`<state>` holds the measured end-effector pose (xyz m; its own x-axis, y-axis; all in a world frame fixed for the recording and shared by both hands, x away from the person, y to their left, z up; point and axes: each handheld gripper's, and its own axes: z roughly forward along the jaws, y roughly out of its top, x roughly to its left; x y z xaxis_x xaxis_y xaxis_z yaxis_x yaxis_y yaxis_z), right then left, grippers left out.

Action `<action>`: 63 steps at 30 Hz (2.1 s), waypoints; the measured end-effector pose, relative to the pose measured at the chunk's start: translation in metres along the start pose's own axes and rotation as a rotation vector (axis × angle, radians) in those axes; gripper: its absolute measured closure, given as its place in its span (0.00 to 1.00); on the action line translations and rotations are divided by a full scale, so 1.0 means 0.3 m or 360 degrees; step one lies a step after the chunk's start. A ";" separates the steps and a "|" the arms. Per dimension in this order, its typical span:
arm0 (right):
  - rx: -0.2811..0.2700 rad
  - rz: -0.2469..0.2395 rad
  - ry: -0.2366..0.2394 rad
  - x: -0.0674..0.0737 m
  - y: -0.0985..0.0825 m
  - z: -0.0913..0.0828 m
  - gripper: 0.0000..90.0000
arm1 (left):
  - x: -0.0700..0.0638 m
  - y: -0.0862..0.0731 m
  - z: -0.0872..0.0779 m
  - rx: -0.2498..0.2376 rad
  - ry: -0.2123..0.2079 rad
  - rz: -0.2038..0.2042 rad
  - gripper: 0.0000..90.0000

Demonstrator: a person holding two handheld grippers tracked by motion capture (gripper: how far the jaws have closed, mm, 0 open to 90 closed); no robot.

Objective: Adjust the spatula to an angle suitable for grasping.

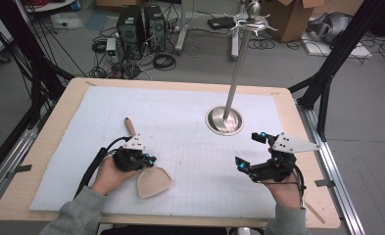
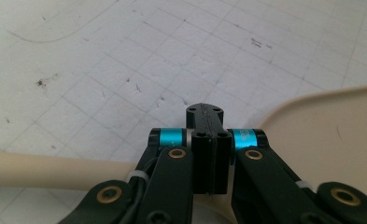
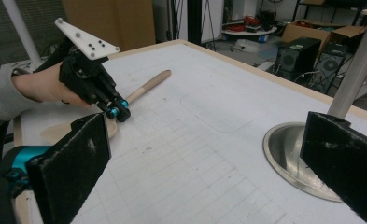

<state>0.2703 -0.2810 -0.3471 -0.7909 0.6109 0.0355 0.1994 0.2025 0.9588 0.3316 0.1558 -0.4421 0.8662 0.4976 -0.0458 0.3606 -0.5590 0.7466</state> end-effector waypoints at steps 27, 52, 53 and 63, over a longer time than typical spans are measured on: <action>0.0007 0.0000 0.0002 -0.001 -0.002 0.010 0.01 | -0.017 -0.105 -0.119 0.0009 -0.0068 0.0033 1.00; 0.0020 0.0000 0.0019 -0.001 -0.003 0.028 0.01 | 0.067 -0.108 -0.228 -0.0264 0.0174 -0.0076 1.00; 0.0022 0.0002 0.0019 0.000 -0.003 0.029 0.01 | 0.078 -0.112 -0.230 -0.0258 0.0196 -0.0091 1.00; 0.0015 -0.0013 0.0029 0.001 0.001 0.032 0.01 | 0.158 -0.142 -0.224 -0.0280 0.0333 -0.0241 1.00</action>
<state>0.2758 -0.2735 -0.3494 -0.8028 0.5953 0.0331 0.1985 0.2146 0.9563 0.3341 0.2479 -0.4315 0.7106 0.7024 -0.0409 0.3987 -0.3541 0.8460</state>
